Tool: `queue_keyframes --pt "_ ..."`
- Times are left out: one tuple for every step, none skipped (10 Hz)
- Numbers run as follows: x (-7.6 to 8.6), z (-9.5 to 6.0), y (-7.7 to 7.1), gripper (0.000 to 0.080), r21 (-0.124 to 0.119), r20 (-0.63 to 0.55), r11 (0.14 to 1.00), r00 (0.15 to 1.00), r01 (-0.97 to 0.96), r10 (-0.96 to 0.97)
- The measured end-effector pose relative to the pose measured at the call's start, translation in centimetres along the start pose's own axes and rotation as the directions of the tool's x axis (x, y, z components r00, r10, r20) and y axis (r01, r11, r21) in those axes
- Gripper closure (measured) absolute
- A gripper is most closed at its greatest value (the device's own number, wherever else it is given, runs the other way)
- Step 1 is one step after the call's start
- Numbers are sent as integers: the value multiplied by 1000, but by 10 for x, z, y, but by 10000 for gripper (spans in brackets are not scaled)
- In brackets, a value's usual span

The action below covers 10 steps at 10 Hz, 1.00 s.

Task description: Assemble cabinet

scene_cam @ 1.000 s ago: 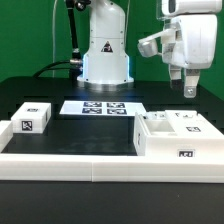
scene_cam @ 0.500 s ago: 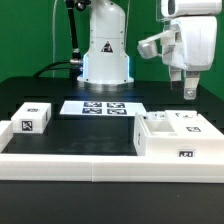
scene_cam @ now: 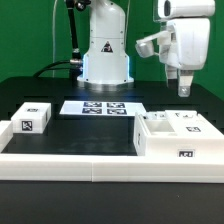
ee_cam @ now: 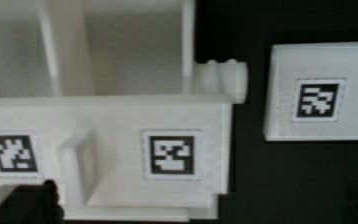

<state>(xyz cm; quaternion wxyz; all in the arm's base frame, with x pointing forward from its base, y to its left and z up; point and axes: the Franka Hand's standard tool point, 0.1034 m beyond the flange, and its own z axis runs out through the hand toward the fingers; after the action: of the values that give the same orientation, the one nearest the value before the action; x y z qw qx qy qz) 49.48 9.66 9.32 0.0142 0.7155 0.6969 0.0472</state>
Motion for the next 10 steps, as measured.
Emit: queue_keyframes --pt "0 3 -12 2 13 2 1000 1000 3 -3" --pt "-1 6 -23 2 16 2 1000 1000 -14 14" --pt "-1 6 -21 2 16 2 1000 1000 -16 16" --pt "-1 6 -20 2 16 2 1000 1000 -17 17" --pt "-2 7 -21 2 17 2 1000 1000 -17 17" --pt "-2 7 -21 2 17 2 1000 1000 -17 17" --pt "-1 7 -23 2 16 1 1000 1000 -17 17" --pt "0 11 -33 2 20 -2 1000 1000 -18 18" --pt "0 16 -45 2 34 -1 999 1000 -14 14" --pt "1 20 -55 2 39 -4 999 1000 -11 11"
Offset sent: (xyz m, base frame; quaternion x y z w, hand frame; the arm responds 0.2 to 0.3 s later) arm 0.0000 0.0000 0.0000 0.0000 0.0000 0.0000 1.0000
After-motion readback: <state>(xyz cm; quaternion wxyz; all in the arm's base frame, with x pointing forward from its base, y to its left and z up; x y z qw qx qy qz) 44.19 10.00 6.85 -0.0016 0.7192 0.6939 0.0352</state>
